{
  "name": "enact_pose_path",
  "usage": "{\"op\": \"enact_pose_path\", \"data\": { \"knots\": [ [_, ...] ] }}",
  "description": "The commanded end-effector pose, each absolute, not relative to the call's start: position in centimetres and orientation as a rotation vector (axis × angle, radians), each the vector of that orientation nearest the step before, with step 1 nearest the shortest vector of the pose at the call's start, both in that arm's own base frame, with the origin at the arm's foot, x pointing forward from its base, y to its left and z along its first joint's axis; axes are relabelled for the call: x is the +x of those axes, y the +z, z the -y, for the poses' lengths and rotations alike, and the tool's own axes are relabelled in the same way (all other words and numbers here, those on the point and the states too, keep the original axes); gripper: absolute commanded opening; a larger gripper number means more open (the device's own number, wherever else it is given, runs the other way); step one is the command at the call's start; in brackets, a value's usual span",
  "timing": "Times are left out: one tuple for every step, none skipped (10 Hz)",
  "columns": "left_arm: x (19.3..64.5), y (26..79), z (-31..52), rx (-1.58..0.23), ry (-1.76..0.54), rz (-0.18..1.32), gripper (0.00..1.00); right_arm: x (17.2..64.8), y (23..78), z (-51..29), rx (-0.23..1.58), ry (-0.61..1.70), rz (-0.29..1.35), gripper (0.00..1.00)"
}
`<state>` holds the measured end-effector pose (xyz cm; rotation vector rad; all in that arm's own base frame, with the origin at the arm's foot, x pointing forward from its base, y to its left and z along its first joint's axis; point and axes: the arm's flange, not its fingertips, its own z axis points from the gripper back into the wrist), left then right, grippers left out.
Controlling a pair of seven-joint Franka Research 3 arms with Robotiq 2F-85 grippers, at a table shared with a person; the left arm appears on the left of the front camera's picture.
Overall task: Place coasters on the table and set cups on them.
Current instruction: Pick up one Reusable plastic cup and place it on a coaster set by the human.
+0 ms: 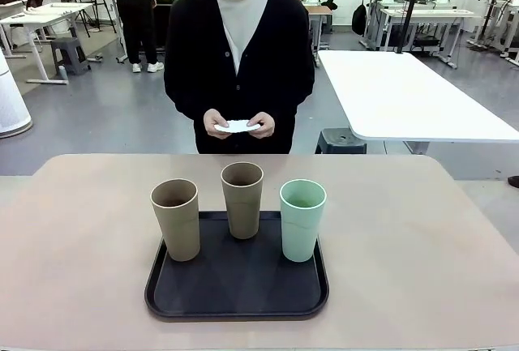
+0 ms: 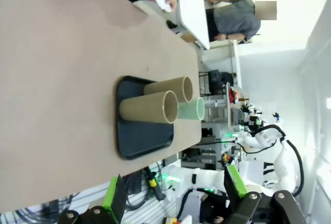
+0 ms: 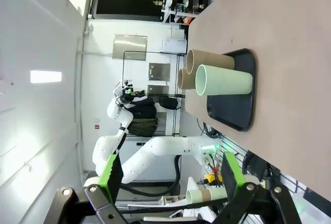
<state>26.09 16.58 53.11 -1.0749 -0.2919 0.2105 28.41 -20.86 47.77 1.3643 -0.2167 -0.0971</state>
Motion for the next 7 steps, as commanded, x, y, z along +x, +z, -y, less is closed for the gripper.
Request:
{"op": "enact_pose_path", "data": {
  "knots": [
    [25.5,53.0,-15.1,-1.084,0.216,0.291,1.00,28.6,47.8,20.6,1.340,-0.056,0.190,1.00],
    [25.5,53.2,-14.1,-1.063,0.193,0.281,1.00,28.5,48.2,19.9,1.331,-0.010,0.179,1.00],
    [25.9,53.1,-15.8,-1.074,0.202,0.294,1.00,28.5,47.8,20.6,1.361,-0.091,0.207,1.00],
    [25.9,53.1,-15.8,-1.074,0.202,0.294,1.00,28.5,47.8,20.6,1.361,-0.091,0.207,1.00],
    [25.9,53.1,-15.8,-1.074,0.202,0.294,1.00,28.5,47.8,20.6,1.361,-0.091,0.207,1.00],
    [25.9,53.1,-15.8,-1.074,0.202,0.294,1.00,28.5,47.8,20.6,1.361,-0.091,0.207,1.00],
    [25.9,53.1,-15.8,-1.074,0.202,0.294,1.00,28.5,47.8,20.6,1.361,-0.091,0.207,1.00]
  ]
}}
